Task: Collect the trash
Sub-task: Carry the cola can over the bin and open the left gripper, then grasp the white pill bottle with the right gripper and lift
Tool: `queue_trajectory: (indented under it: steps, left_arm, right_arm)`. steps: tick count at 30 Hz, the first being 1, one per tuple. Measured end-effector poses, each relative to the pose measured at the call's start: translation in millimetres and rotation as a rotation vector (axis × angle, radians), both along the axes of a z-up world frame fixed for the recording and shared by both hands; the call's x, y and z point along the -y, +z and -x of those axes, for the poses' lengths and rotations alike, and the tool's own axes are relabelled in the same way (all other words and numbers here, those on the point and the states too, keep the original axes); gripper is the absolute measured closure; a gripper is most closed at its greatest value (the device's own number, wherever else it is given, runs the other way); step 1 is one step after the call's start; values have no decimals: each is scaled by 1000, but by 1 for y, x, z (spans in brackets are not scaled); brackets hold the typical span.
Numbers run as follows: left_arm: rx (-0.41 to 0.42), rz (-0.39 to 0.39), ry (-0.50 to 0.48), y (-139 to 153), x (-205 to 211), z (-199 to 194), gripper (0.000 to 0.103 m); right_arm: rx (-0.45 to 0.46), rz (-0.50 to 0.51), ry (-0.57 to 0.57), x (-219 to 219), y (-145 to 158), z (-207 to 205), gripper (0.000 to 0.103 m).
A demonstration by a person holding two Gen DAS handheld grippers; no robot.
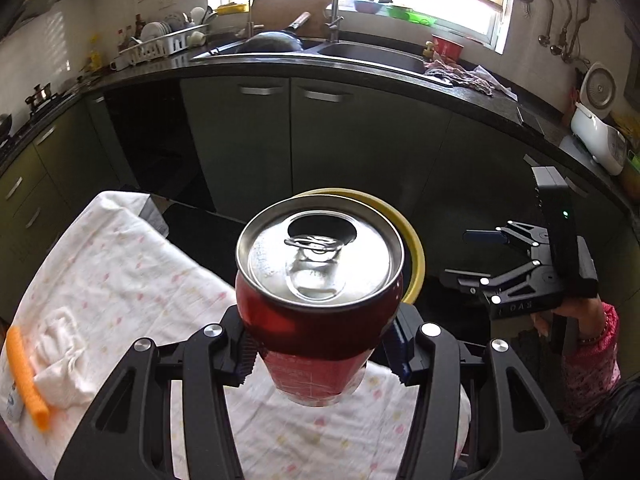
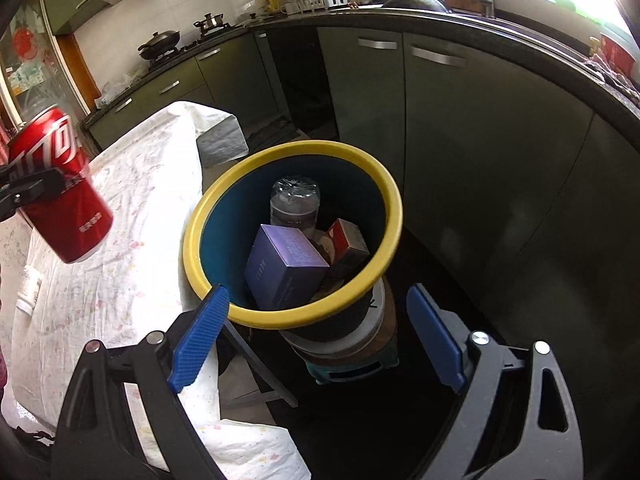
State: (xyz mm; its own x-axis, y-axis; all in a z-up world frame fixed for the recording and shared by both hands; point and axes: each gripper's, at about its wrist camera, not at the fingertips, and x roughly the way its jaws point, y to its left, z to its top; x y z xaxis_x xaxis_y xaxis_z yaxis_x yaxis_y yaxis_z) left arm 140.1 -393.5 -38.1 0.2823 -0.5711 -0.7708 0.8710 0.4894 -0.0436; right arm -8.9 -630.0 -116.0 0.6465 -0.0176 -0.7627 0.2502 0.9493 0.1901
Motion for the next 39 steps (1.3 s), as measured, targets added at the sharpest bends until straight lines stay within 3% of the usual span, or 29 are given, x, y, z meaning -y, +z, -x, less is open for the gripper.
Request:
queue_trajectory:
  steps: [4, 8, 10, 11, 14, 17, 26, 33, 39]
  left_arm:
    - [-32, -5, -35, -15, 62, -8, 51]
    - [4, -21, -47, -28, 120, -15, 51]
    - [-1, -27, -24, -35, 140, -24, 41]
    - [2, -27, -14, -37, 146, -27, 27]
    - [16, 3, 22, -31, 144, -33, 25]
    - [16, 44, 41, -18, 115, -35, 25]
    - [65, 132, 179, 17, -44, -13, 17]
    - [101, 168, 420, 27, -182, -12, 14]
    - [113, 161, 657, 14, -293, -28, 12]
  right_arm:
    - [-4, -11, -23, 11, -4, 6, 17]
    - [-4, -17, -35, 17, -6, 9, 17]
    - [-4, -18, -38, 18, -7, 11, 17]
    - [-5, -18, -40, 17, -6, 13, 17]
    - [-3, -19, -46, 18, -6, 17, 17]
    - [-5, -23, -49, 18, -7, 18, 17]
    - [-22, -20, 15, -5, -9, 1, 17]
    - [-29, 21, 85, -41, 4, -20, 17]
    - [-46, 70, 197, -90, 17, -47, 17]
